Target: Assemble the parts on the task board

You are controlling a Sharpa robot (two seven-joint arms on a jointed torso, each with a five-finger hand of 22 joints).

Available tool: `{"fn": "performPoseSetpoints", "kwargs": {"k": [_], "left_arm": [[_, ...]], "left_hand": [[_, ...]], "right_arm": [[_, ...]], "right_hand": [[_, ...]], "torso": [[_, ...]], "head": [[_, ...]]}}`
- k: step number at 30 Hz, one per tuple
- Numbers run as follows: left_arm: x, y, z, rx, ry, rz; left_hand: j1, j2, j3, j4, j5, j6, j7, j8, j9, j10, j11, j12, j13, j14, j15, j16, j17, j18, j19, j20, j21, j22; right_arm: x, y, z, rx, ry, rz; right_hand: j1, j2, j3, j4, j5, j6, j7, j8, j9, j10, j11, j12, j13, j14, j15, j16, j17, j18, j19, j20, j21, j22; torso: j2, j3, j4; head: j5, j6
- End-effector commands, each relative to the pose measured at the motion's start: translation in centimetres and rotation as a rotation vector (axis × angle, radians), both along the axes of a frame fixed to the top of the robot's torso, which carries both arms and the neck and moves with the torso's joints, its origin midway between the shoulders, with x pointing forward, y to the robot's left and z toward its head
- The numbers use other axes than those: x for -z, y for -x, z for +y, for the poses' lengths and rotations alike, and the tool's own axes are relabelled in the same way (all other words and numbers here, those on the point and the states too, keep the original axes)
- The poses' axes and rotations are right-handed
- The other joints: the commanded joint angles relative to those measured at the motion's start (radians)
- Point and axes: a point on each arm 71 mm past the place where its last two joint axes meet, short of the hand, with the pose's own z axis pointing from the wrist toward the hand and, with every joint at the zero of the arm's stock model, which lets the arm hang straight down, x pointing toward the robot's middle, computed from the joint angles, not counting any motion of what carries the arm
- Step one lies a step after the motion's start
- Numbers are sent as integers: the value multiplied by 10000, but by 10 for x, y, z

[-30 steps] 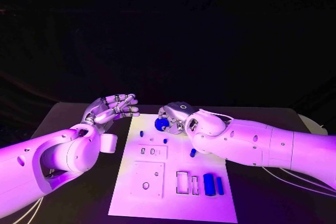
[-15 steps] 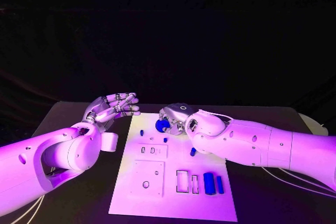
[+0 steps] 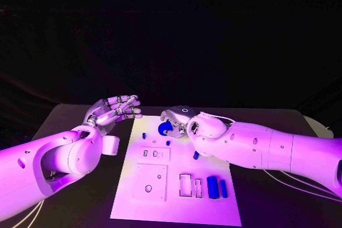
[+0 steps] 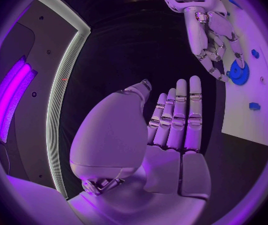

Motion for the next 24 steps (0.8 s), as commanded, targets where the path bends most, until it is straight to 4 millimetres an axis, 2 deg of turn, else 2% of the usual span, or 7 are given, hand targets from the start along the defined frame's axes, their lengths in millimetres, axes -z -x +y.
{"fn": "performPoseSetpoints", "kwargs": {"k": [1,6,10,15,19,22,24], "left_arm": [[-2,1,-2,193,59,-116],[-2,1,-2,174,51,-113],[-2,1,-1,158,44,-113],[-2,1,-1,150,42,-113],[-2,0,1,126,33,-113],[-2,0,2,98,24,-115],[-2,0,3,84,19,-115]], "left_hand": [[93,-1,58,0,-33,-34,179,-38,-9,21,31,-28,-13,-87,7,-3,12,107,-9,-22,40,11],[93,-1,58,0,-33,-34,179,-38,-9,21,31,-28,-13,-87,7,-3,12,107,-9,-22,40,11],[93,-1,58,0,-33,-34,179,-38,-9,21,31,-28,-13,-87,7,-3,12,107,-9,-22,40,11],[88,-5,61,1,-34,-45,180,-46,-12,9,35,-43,-15,-93,9,-5,19,106,-16,-22,51,18],[88,-5,61,1,-34,-45,180,-46,-12,9,35,-43,-15,-93,9,-5,19,106,-16,-22,51,18],[88,-5,61,1,-34,-45,180,-46,-12,9,35,-43,-15,-93,9,-5,19,106,-16,-22,51,18],[88,-5,61,1,-34,-45,180,-46,-12,9,35,-43,-15,-93,9,-5,19,106,-16,-22,51,18]], "right_arm": [[1,0,1,-37,158,83],[2,1,1,-96,167,218],[3,1,-1,-100,205,310],[3,1,-6,-8,162,321],[-2,4,-14,19,-532,-94],[-11,9,-26,-58,-1552,-559],[-18,13,-37,-120,-2228,-687]], "right_hand": [[-198,37,-289,144,-77,-41,94,-82,-35,-45,27,-46,-16,874,84,63,1773,-143,1045,115,54,2628],[-445,138,-756,477,65,169,68,-79,-36,33,16,43,61,887,90,87,1837,-143,1045,132,54,2628],[-457,195,-881,578,141,352,31,-25,-19,89,-12,107,124,891,66,96,1862,-143,1045,124,54,2628],[-470,240,-928,653,171,520,-7,34,-1,160,-44,184,200,895,41,102,1879,-143,1045,105,54,2628],[-405,268,-909,684,519,584,-31,24,-13,281,-74,309,330,903,11,114,1913,-143,1045,75,54,2628],[-263,244,-860,611,563,614,-41,9,-24,356,-86,388,409,908,-1,122,1936,-143,1045,61,54,2628],[-197,228,-847,578,427,612,-40,-10,-34,357,-86,391,407,906,-4,120,1929,-143,1045,55,54,2628]], "torso": [[-2,-3,5],[-4,-2,-1],[-3,3,-13],[-6,3,3],[-15,17,-15],[-24,24,-58],[-26,21,-66]], "head": [[5,-8],[9,-26],[14,-16],[10,6],[22,50],[19,95],[8,122]]}}
